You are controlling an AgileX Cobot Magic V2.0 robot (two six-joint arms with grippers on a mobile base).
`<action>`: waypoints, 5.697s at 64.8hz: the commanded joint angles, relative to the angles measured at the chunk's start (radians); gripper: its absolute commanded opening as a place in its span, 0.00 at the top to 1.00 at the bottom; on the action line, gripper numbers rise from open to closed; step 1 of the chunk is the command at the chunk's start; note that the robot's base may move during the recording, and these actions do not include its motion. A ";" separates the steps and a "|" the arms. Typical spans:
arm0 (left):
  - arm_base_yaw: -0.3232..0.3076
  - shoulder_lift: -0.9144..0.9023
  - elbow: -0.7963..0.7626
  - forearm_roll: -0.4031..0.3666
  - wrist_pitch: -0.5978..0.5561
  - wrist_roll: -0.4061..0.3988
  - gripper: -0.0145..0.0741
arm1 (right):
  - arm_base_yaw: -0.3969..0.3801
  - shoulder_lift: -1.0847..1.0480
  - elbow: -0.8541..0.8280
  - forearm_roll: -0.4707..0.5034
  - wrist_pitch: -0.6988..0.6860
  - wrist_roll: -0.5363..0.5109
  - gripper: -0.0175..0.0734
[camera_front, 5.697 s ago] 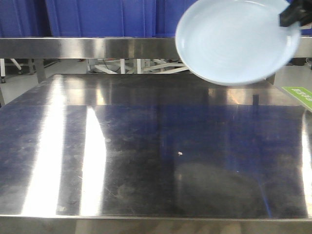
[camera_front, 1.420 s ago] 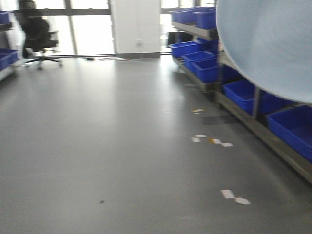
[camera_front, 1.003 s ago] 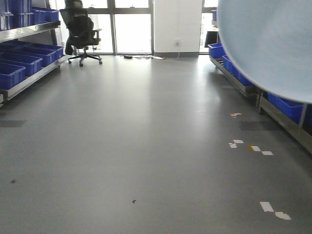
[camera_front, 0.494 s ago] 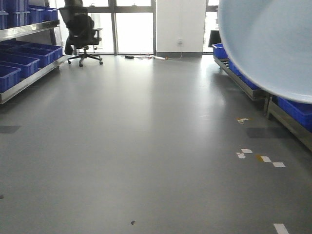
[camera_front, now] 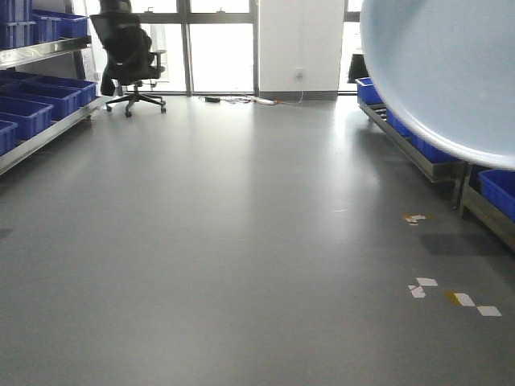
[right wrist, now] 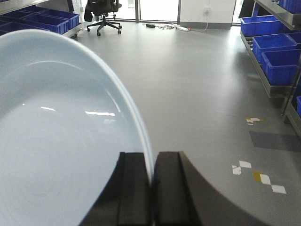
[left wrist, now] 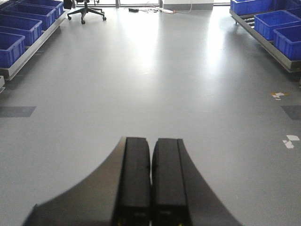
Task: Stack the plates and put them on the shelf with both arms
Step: 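Drive the base to the shelf of blue bins holding the plates, then position the held plates above the blue bin on the shelf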
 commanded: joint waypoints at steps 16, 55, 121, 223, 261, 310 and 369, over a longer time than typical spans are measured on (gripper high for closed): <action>0.000 -0.001 -0.030 -0.008 -0.080 -0.003 0.74 | -0.005 -0.001 -0.032 0.006 -0.099 -0.001 0.75; 0.000 -0.001 -0.030 -0.008 -0.080 -0.003 0.74 | -0.005 -0.001 -0.032 0.006 -0.099 -0.001 0.75; 0.000 0.005 -0.030 -0.008 -0.080 -0.003 0.74 | -0.005 -0.001 -0.032 0.006 -0.099 -0.001 0.75; 0.000 0.060 -0.030 -0.008 -0.080 -0.003 0.74 | -0.005 -0.001 -0.032 0.006 -0.099 -0.001 0.75; 0.000 0.060 -0.030 -0.008 -0.080 -0.003 0.74 | -0.005 -0.001 -0.032 0.006 -0.099 -0.001 0.75; 0.000 0.060 -0.030 -0.008 -0.080 -0.003 0.74 | -0.005 -0.001 -0.032 0.006 -0.099 -0.001 0.75; 0.000 0.060 -0.030 -0.008 -0.080 -0.003 0.74 | -0.001 0.022 -0.039 0.006 -0.161 0.010 0.75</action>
